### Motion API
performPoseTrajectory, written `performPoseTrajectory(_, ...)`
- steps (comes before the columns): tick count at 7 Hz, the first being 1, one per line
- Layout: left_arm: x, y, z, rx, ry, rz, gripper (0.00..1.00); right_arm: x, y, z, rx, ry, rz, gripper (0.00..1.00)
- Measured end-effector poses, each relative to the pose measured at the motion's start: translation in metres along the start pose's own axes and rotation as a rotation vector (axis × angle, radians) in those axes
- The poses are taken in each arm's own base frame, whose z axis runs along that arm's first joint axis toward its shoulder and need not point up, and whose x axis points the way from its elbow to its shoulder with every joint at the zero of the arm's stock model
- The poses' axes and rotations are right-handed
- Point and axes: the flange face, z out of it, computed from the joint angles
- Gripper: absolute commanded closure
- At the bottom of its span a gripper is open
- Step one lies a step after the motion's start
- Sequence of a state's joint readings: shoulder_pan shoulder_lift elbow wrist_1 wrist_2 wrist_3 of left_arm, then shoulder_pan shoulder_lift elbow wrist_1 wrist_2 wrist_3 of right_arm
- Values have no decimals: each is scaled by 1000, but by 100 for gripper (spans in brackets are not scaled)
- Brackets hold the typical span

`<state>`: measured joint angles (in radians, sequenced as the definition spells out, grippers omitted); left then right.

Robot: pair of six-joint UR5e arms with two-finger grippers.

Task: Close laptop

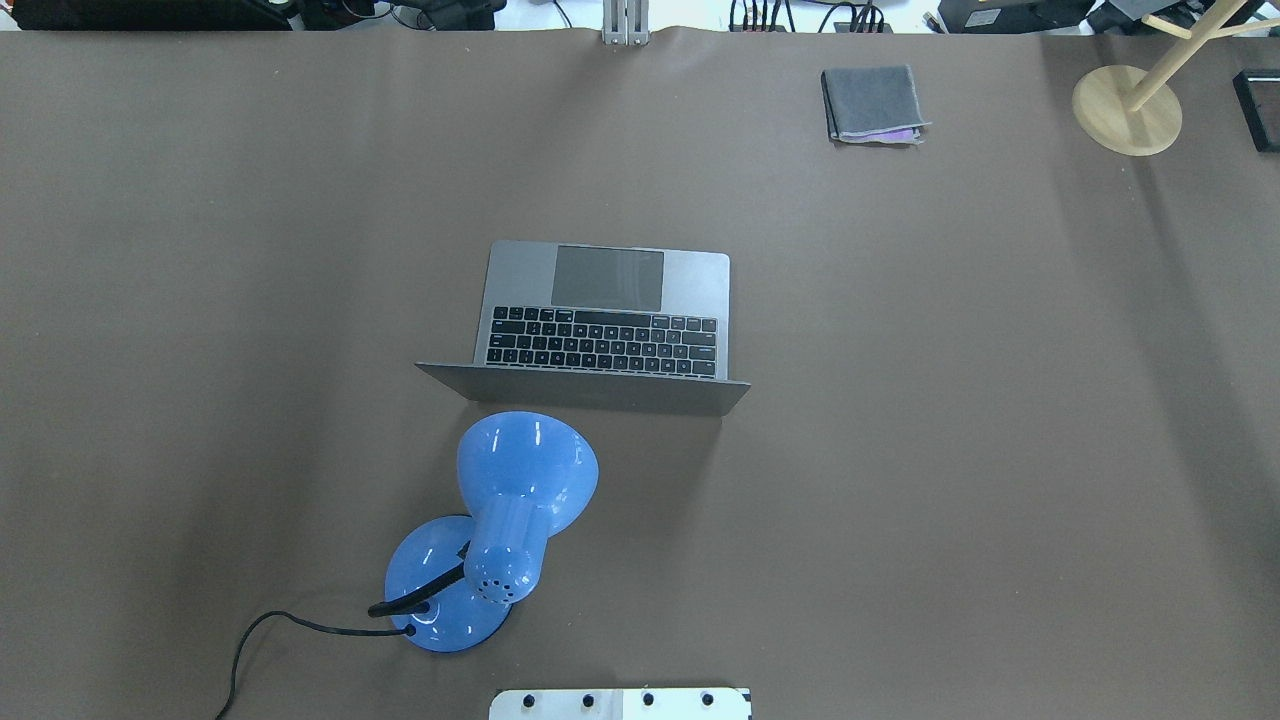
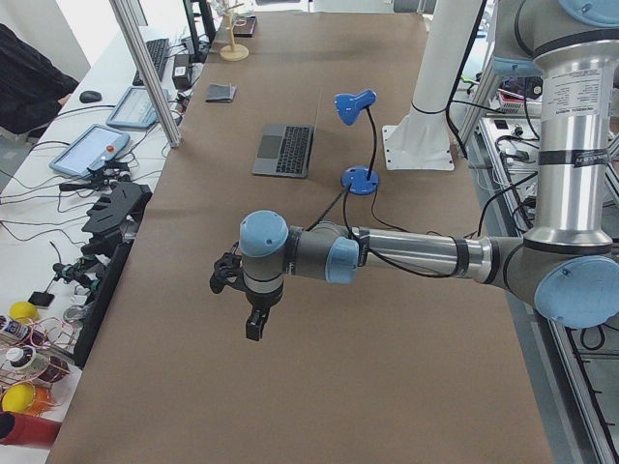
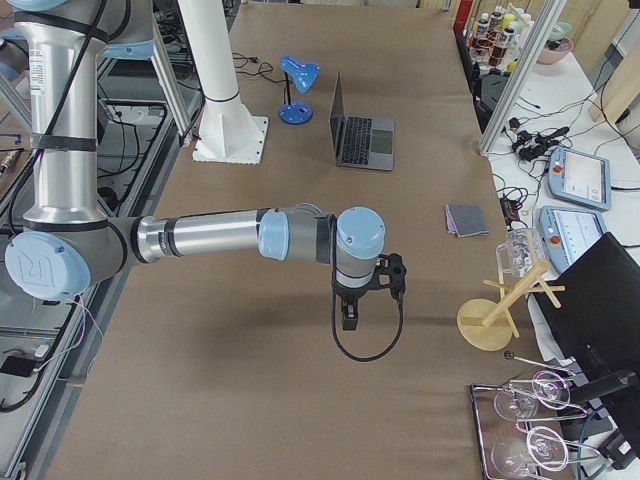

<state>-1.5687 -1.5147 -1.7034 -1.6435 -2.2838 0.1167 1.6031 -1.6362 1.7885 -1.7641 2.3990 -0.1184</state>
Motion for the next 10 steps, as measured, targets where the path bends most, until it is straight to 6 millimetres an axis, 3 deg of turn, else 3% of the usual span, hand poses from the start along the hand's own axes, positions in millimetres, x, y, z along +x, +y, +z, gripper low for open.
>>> performPoseTrajectory(5,0,0,1,0,3,-8,2,-11,-6,-10,22,3,-21,0)
performPoseTrajectory(7,5,-12,-6,16,3,-53,2,-22,-19,-18,38,2,-22,0)
performPoseTrajectory(8,13,-28,-15,37,4,-115,2,-35,-31,-22,46,-1,-16,0)
performPoseTrajectory(9,25,-47,-26,61,25,-178,2,-59,-51,-26,54,-6,4,0)
performPoseTrajectory(10,46,-70,-38,81,86,-254,2,-97,-76,-27,56,-14,36,0)
